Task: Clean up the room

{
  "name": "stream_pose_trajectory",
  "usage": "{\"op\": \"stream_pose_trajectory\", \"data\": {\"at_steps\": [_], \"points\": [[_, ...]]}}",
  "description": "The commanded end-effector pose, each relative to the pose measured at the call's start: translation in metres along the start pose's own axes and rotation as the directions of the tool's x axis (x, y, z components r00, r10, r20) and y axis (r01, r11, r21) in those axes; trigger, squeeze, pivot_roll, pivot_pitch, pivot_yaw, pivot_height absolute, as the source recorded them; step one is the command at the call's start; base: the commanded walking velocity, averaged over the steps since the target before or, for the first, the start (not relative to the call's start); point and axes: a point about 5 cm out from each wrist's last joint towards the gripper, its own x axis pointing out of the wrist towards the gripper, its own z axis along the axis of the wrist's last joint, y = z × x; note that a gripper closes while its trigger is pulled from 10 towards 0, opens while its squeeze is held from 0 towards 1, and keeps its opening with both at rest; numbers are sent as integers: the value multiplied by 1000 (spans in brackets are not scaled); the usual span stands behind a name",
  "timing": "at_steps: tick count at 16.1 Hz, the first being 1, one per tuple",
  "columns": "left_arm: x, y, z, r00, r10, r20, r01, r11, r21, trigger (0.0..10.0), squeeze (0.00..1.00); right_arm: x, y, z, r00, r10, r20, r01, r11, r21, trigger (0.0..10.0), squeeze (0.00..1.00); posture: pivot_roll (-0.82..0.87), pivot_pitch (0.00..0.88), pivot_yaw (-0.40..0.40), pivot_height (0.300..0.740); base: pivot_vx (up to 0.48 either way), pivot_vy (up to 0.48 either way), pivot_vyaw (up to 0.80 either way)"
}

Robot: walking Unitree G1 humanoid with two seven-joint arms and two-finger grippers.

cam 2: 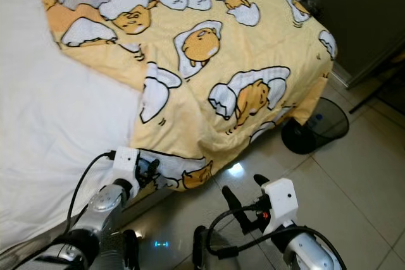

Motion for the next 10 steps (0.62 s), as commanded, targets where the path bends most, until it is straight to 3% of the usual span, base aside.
{"op": "stream_pose_trajectory", "data": {"at_steps": [1, 6, 10], "points": [[0, -18, -11, 995, -77, -62, 76, 997, -18, 0, 0, -2, -3, -4, 1000, -19, -25, 19, 1000, 5, 10000, 0, -241, 198, -123, 731, 0, 0, 0], [3, -18, -4, 995, -97, -21, 96, 993, -72, 0, 0, 3, -5, -1, 1000, -14, -9, 14, 1000, 9, 10000, 0, -241, 190, -115, 731, 0, 0, 0], [5, -29, 0, 989, -149, 4, 149, 986, -71, 0, 0, 10, -10, 1, 1000, -14, -4, 14, 1000, 8, 10000, 0, -244, 146, -130, 731, 0, 0, 0]]}}
